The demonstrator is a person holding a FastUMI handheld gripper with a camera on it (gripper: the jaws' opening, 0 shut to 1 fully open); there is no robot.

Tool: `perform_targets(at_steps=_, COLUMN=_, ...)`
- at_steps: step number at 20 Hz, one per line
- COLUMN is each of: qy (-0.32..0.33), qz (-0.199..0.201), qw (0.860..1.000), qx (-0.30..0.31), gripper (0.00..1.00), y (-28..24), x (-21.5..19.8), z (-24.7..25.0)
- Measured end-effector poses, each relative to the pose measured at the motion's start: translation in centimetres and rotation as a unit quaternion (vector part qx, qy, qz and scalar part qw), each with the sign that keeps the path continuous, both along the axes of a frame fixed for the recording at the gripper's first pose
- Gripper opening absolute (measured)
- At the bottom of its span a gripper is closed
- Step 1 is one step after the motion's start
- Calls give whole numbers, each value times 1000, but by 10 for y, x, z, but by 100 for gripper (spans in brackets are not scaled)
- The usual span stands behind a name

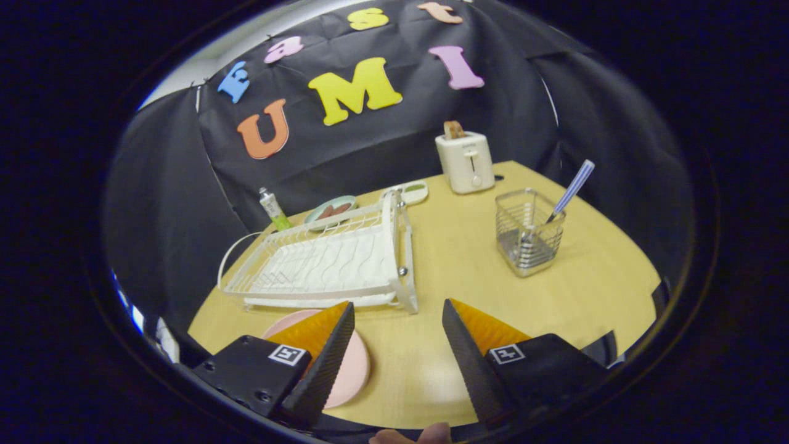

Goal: Take the plate from the dish rack, then take the spoon from the basket and place it into the plate.

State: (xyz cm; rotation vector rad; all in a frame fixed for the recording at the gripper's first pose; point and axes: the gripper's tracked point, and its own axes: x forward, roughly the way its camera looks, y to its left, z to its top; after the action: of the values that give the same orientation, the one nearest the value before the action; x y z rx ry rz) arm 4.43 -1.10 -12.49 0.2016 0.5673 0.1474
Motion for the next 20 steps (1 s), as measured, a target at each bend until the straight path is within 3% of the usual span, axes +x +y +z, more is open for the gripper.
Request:
perform_targets(at_steps=2, qy=-46, qz=-26, qw=998, qx=-32, gripper=97, y=-21, x=2, z=11)
perform_targets(at_steps=8, qy=-118, qz=-77, qw=987, qx=-75, gripper=98, y=-83, x=24, z=19)
perform_targets(at_steps=13, qy=-122, qz=-95, qw=984, qx=-85, gripper=98, y=-133, x=68, z=5)
perform_targets(at_steps=20, qy=-80, qz=-111, qw=990, qx=-22, gripper=98, y=-175, x=121, z=-24)
